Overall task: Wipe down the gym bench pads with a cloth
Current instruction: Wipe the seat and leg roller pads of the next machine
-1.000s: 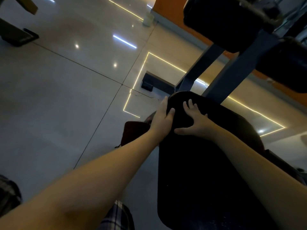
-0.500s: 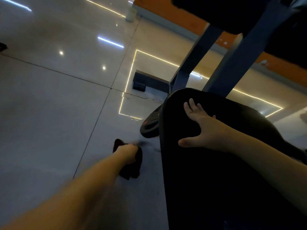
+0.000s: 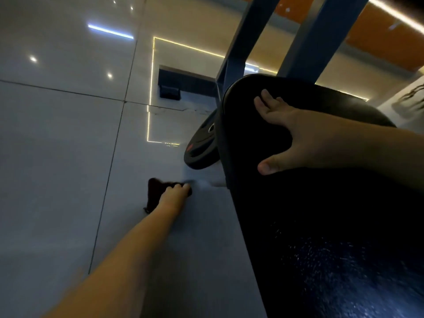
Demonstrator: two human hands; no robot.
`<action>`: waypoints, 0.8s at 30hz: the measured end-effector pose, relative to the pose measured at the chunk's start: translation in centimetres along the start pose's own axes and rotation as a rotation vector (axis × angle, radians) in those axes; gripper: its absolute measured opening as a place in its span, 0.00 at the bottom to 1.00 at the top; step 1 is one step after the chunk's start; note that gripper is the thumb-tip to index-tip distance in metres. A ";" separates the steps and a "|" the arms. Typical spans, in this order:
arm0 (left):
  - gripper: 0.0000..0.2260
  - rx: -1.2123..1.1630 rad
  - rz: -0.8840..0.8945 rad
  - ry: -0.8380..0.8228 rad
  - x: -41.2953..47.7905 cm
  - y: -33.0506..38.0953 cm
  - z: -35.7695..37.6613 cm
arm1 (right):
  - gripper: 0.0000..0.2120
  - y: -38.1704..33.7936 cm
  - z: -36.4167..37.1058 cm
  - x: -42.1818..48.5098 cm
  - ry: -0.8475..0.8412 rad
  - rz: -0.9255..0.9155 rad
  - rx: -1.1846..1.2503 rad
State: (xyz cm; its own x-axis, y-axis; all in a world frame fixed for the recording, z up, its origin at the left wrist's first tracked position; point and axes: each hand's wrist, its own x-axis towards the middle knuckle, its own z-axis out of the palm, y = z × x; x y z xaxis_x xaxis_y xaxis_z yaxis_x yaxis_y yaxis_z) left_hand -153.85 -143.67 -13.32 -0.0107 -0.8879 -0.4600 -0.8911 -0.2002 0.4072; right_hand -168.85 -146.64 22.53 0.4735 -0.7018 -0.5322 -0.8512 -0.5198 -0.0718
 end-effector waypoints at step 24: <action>0.12 -0.677 0.182 0.144 -26.4 11.1 -31.2 | 0.56 -1.3 -0.9 -1.6 0.087 -0.038 -0.048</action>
State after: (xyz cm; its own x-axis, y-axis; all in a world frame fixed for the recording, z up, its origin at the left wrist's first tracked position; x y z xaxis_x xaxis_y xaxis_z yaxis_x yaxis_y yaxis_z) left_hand -149.30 -135.35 27.93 -0.0311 -0.9682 -0.2483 -0.4033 -0.2152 0.8894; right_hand -168.33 -145.30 24.19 0.5246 -0.7196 -0.4549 -0.8216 -0.5679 -0.0491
